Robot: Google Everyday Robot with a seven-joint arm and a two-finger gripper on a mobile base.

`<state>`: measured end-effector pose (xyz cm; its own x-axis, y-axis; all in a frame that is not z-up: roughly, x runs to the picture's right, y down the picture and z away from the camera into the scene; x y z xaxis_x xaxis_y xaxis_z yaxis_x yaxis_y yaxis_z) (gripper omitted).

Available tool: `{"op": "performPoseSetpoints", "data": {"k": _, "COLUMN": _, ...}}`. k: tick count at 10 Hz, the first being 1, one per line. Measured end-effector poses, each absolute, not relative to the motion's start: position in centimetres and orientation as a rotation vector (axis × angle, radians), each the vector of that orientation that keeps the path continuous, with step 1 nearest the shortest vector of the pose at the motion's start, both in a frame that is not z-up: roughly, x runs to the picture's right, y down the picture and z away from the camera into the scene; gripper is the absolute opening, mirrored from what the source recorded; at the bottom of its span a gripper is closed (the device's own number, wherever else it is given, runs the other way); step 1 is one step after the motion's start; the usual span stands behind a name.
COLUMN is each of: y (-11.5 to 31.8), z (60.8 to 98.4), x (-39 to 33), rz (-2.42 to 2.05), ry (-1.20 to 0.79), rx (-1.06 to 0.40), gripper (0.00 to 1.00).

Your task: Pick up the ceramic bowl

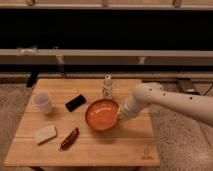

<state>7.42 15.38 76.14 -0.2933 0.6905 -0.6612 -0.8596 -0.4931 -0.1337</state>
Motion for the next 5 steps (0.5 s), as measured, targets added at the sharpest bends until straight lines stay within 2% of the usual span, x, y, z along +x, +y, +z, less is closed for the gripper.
{"op": "performPoseSetpoints", "data": {"k": 2, "y": 14.15, "z": 75.53, "x": 6.45, "rz": 1.901, "ry": 0.231, "rx": -0.86, "gripper": 0.0}}
{"op": "performPoseSetpoints", "data": {"k": 5, "y": 14.18, "z": 75.52, "x": 6.47, "rz": 1.901, "ry": 0.232, "rx": -0.861, "gripper": 0.0}}
